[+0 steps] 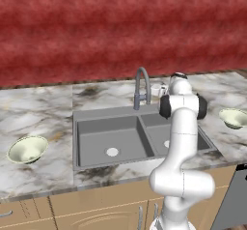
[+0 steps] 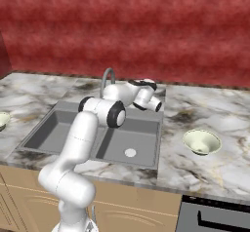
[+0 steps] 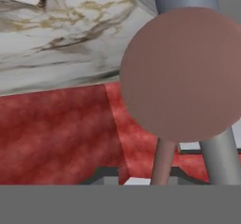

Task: Rinse each bowl for a few seconds and place them down in the sink or on the counter.

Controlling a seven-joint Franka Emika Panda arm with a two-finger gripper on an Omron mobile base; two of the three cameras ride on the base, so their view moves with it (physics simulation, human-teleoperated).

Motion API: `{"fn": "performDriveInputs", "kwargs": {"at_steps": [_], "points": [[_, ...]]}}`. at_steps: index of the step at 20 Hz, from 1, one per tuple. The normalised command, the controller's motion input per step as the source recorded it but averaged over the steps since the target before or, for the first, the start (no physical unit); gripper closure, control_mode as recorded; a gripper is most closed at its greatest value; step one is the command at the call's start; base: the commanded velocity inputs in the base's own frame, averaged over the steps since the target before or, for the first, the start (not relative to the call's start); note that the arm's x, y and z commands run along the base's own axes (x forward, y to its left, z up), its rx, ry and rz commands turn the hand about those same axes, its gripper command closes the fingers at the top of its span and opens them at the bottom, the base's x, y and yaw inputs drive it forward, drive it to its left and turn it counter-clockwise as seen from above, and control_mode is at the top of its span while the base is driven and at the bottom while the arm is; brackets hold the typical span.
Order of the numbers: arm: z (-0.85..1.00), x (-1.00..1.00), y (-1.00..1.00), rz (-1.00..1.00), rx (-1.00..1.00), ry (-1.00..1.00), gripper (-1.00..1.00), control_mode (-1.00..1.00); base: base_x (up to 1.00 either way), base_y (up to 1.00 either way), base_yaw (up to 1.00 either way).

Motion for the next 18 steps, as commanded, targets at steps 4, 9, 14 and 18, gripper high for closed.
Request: {"fn": "performDriveInputs", "kwargs": {"at_steps": [4, 9, 14, 18], "points": [[-0.13, -0.01, -0.65, -0.16, 0.08, 0.0, 1.0, -1.0, 0.0, 0.0, 0.0], [-0.12, -0.14, -0.78, -0.11, 0.09, 0.0, 1.0, -1.0, 0.0, 0.0, 0.0], [-0.11, -0.23, -0.78, -0.09, 0.1, 0.0, 1.0, -1.0, 0.0, 0.0, 0.0], [-0.11, -0.27, -0.77, -0.08, 0.1, 0.0, 1.0, -1.0, 0.0, 0.0, 0.0]]}}
